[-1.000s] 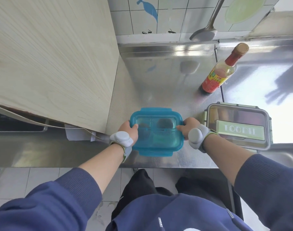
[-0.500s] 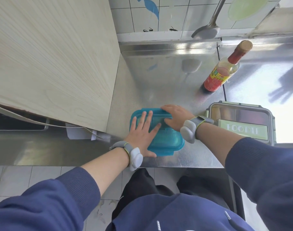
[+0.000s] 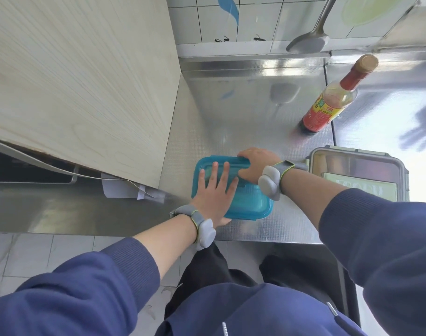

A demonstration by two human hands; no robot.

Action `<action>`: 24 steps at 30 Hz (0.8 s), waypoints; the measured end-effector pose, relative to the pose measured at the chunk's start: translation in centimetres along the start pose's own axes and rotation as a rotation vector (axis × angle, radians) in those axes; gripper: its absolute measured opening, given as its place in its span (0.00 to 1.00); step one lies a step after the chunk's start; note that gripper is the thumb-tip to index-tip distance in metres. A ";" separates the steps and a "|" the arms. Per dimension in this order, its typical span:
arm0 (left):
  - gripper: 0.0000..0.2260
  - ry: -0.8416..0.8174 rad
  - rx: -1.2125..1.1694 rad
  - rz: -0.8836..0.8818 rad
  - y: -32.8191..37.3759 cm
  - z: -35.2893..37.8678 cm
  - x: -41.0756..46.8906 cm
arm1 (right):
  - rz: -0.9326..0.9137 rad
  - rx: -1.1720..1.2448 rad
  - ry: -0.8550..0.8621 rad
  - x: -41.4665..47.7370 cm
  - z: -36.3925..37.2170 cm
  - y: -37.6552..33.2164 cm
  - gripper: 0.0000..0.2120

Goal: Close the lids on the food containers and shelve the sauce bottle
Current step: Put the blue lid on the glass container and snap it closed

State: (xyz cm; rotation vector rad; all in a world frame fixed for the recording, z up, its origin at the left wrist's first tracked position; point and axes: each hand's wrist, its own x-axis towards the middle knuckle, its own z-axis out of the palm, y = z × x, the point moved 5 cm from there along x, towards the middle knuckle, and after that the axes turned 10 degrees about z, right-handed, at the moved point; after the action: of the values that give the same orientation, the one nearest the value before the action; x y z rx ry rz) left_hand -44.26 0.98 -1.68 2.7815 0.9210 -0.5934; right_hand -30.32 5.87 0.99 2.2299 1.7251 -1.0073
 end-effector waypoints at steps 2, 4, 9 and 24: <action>0.35 0.008 -0.011 0.001 0.2 0.0 0.1 | 0.018 -0.009 -0.011 0.1 -0.2 -0.1 0.19; 0.36 0.015 -0.001 -0.002 0.2 0.3 0.2 | 0.030 0.002 -0.019 0.2 0.0 -0.1 0.18; 0.51 -0.069 0.023 0.059 -0.3 0.5 0.1 | 0.067 0.134 -0.109 -0.2 1.4 0.9 0.27; 0.25 0.345 -0.974 -0.026 2.2 -16.0 19.2 | 0.603 0.835 0.466 -3.0 -12.6 17.1 0.14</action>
State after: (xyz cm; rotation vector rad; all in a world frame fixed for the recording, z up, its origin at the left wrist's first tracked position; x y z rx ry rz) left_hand -23.73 13.83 4.96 1.9827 0.9504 0.3053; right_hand -10.02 4.12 7.69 3.4054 0.5964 -1.2392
